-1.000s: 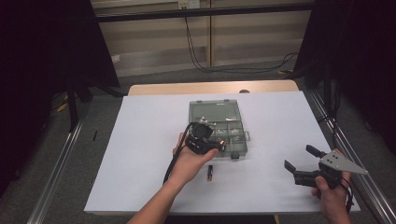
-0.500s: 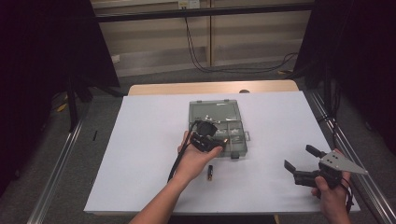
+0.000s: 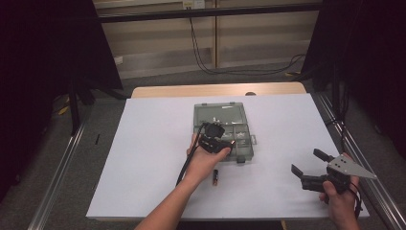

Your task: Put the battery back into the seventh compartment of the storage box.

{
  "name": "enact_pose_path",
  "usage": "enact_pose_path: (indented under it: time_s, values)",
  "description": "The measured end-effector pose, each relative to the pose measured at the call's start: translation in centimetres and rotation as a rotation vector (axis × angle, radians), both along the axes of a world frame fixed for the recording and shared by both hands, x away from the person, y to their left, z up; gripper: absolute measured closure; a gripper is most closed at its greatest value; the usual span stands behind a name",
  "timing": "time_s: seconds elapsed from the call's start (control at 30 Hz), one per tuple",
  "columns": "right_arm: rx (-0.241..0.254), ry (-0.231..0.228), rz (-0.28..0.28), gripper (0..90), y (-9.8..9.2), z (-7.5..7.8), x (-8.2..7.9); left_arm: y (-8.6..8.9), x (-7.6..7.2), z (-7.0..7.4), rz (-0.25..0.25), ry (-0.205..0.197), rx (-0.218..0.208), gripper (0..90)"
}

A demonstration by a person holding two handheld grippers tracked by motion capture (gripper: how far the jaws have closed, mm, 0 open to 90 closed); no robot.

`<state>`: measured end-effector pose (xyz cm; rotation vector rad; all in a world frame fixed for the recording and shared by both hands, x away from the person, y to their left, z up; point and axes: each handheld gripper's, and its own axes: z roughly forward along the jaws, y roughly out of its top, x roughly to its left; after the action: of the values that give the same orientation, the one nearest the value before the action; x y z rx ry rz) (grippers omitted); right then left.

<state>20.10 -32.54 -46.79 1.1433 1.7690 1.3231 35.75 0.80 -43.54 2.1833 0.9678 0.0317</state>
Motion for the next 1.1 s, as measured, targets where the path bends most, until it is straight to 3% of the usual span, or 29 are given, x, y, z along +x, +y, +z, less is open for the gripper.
enact_pose_path:
  time_s: [0.17,0.53,0.8,0.93,1.1]
  values:
    - [0.001,-0.001,-0.003,1.2,0.0,0.0,0.0,0.2,-0.2,0.2,-0.011,-0.005,-0.020,75.0]
    - [-0.002,-0.001,-0.003,1.2,0.0,0.0,0.0,1.2,-1.1,1.5,-0.056,-0.010,-0.090,33.7]
    - [-0.001,-0.001,-0.003,1.2,0.0,0.0,0.0,2.1,-2.0,2.3,-0.076,-0.016,-0.112,12.8]
    - [-0.001,-0.001,-0.001,1.2,0.0,0.0,0.0,2.4,-2.4,2.8,-0.091,-0.013,-0.097,5.9]
    - [0.000,0.000,-0.001,1.2,0.1,0.1,0.0,3.2,-3.0,3.2,-0.087,-0.018,-0.106,5.1]
